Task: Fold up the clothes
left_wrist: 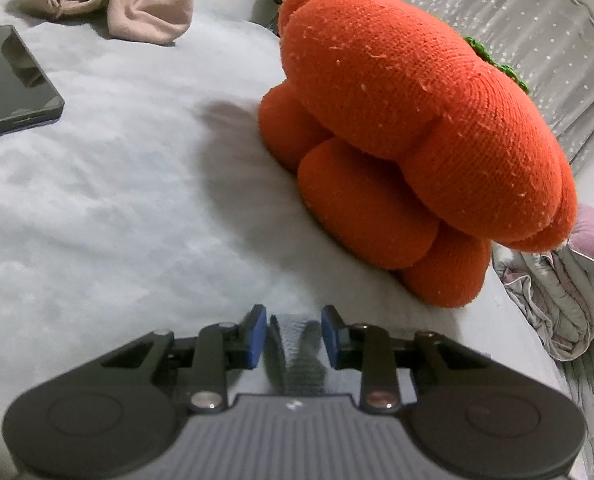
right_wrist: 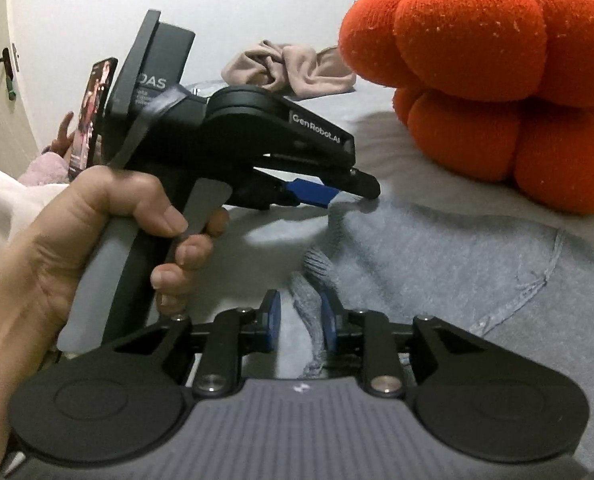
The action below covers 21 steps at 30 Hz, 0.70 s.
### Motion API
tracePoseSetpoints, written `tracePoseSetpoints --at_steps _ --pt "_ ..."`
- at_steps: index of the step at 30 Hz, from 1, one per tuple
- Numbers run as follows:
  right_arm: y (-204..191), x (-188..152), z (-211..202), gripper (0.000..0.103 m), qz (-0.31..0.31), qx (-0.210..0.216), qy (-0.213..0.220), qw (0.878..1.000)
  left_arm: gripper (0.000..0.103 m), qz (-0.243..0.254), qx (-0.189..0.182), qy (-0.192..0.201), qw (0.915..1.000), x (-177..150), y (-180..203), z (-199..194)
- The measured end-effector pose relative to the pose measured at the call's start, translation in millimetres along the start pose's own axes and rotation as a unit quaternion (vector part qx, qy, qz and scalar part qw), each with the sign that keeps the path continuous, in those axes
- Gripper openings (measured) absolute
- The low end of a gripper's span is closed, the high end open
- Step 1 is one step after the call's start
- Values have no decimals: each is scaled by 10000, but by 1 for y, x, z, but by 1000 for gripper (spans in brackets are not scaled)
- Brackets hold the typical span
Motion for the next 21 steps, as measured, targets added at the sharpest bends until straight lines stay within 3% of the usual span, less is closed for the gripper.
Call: tracePoseSetpoints --at_steps 3,6,11,12,14,17,21 --pt "-6 2 2 27 -191 -128 -10 9997 14 74 123 6 9999 0 0 1" --pt "-12 2 5 24 -405 -281 -25 9988 7 86 138 -10 9999 1 0 -3" --pt "-20 1 10 18 -765 -545 -36 9956 4 143 122 -49 9998 0 1 -5" --pt "-21 1 11 4 -811 -600 -29 9949 4 142 126 -42 9998 0 1 -5" --pt "-19 1 12 3 -788 -723 -21 9943 3 146 128 -18 9998 -1 1 -5" --pt "-8 5 9 4 -279 -404 32 9988 3 180 112 80 9997 -1 3 -5" --pt "2 8 1 4 379 432 139 9982 3 288 128 251 9992 1 6 -9"
Point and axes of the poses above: each gripper's, at about its wrist camera, not at the fingertips, and z roughly the way its jaws point, y to its right, x to its top, the point moved 2 cm from there along z, roughly the way its jaws point, and after that the axes turned 8 degrees about -x, right-handed, at the moved point
